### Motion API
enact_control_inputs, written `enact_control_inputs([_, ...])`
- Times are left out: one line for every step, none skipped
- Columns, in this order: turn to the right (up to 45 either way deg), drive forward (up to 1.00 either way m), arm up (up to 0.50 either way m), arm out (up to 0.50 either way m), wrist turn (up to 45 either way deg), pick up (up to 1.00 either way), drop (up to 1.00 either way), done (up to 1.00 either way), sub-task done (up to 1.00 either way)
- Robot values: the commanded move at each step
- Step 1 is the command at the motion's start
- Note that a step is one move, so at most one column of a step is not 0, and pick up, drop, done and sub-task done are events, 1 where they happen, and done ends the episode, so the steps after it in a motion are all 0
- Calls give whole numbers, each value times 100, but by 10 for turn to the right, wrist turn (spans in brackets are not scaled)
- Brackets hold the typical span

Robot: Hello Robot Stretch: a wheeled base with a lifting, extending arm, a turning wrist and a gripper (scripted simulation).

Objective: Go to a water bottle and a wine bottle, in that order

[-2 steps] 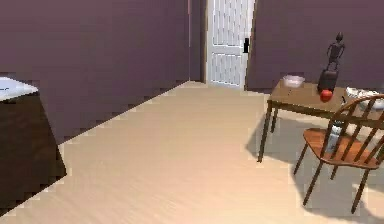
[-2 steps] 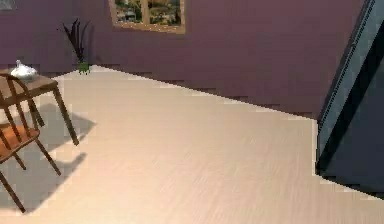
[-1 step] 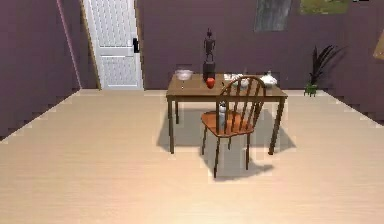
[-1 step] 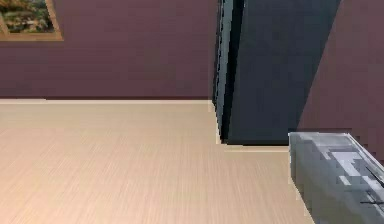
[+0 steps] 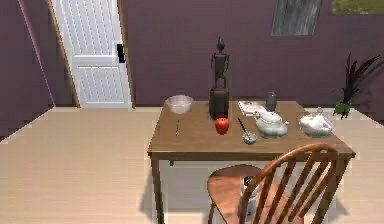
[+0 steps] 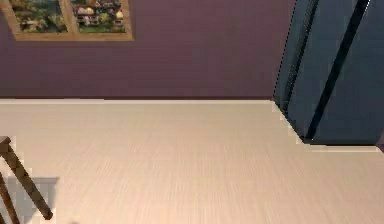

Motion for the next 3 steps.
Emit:
enact_control_inputs([180,0,0,0,0,0,0,0,0])
enact_control_inputs([0,0,0,0,0,0,0,0,100])
enact_control_inputs([-450,0,0,0,0,0,0,0,0])
